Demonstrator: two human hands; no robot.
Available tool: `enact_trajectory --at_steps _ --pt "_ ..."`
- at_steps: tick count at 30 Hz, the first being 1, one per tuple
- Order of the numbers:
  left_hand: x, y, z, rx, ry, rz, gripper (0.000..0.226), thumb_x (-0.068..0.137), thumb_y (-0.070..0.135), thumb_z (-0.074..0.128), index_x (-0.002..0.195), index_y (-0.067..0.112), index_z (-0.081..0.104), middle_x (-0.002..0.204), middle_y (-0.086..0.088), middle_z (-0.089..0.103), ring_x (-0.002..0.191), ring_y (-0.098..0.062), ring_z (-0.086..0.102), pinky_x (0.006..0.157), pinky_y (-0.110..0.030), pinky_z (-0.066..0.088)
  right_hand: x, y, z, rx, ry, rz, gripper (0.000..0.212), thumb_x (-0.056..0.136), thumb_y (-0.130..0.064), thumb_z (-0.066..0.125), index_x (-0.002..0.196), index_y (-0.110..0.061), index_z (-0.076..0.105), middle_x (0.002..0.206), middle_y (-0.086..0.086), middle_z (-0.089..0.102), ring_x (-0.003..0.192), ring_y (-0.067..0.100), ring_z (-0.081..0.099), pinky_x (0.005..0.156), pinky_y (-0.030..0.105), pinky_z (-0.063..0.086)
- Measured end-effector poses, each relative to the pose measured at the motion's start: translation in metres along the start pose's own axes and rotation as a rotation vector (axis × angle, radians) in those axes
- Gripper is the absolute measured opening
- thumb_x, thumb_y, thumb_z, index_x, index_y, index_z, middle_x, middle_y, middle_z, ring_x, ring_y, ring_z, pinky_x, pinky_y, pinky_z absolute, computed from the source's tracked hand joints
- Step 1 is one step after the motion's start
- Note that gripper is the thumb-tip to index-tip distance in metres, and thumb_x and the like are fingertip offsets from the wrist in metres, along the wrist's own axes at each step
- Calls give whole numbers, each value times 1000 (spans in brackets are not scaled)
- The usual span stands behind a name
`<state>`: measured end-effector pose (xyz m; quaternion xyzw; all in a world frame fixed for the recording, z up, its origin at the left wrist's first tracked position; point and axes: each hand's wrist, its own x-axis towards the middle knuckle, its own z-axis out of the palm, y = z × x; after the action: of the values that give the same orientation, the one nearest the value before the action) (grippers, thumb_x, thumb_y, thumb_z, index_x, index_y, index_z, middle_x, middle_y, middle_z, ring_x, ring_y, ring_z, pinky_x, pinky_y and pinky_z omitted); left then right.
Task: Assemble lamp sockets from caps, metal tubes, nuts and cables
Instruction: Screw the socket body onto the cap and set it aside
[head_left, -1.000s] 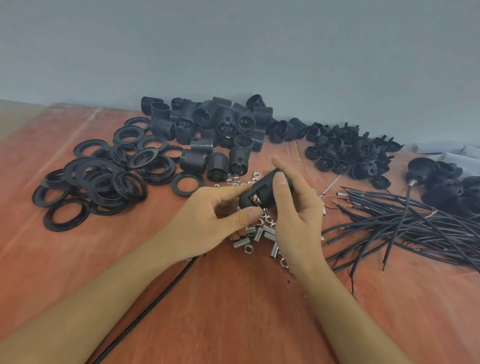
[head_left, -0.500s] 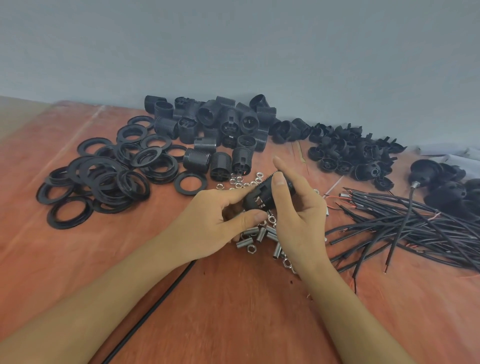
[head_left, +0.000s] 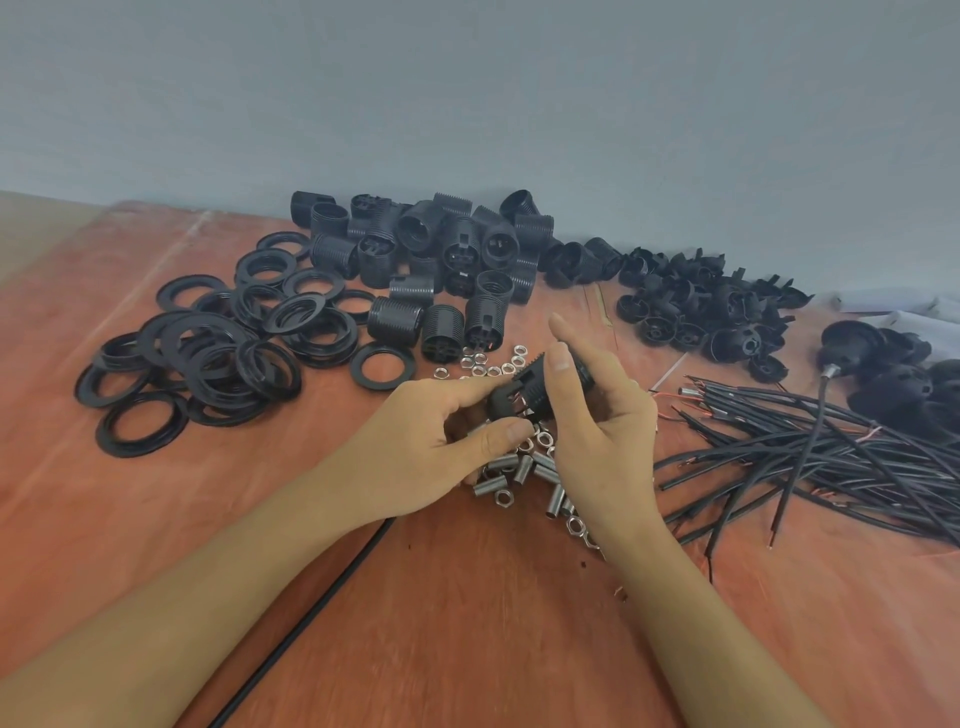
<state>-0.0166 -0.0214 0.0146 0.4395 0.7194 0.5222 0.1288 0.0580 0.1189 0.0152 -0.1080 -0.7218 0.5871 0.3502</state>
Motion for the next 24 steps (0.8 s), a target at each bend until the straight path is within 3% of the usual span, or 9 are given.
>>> enact_trajectory --at_steps 2,5,7,9,13,17,20,24 --pt "1 -1 -1 -4 -5 -20 39 89 48 58 126 40 58 69 6 64 54 -6 62 54 -15 49 3 1 -3 6 37 -3 34 93 -43 56 122 -28 65 101 5 68 88 15 63 80 35 53" --pt "0 -1 -1 -5 -14 -18 28 89 48 59 117 47 60 68 6 63 55 -3 59 54 -19 51 9 2 -8 17 81 28 29 97 -37 55 122 -27 66 96 -22 69 90 -3 62 78 19 50" --pt "0 0 -1 -5 -20 -10 24 89 48 59 113 49 60 66 11 61 56 -1 57 55 -20 52 9 2 -8 2 94 59 36 95 -41 54 123 -22 67 96 -29 67 89 0 62 77 27 52" --pt "0 0 -1 -4 -15 -22 29 89 48 59 117 43 61 66 13 61 56 0 57 55 -19 51 8 2 -7 10 100 78 39 93 -41 54 123 -20 68 98 -25 68 88 9 61 80 39 53" --pt "0 0 -2 12 -1 -26 38 89 47 58 124 34 62 68 6 63 56 -2 58 55 -21 51 6 0 -5 8 86 63 34 96 -37 55 123 -22 67 100 -11 68 92 3 62 83 33 55" --pt "-1 3 0 0 -1 7 35 89 48 58 123 42 57 71 0 65 56 -4 60 54 -22 52 1 -1 0 33 29 79 31 93 -40 58 120 -29 67 107 13 68 101 27 65 90 55 52" --pt "-1 3 0 14 25 18 42 89 49 57 130 41 53 70 1 65 56 -4 60 54 -27 54 0 0 1 24 -12 63 34 91 -44 58 121 -30 66 103 15 67 96 24 64 91 51 52" --pt "-1 3 0 31 13 32 42 90 47 57 130 47 48 67 6 64 54 -5 58 54 -28 54 -2 2 1 23 -39 22 42 89 -49 54 123 -28 66 94 4 63 86 10 58 82 34 49"
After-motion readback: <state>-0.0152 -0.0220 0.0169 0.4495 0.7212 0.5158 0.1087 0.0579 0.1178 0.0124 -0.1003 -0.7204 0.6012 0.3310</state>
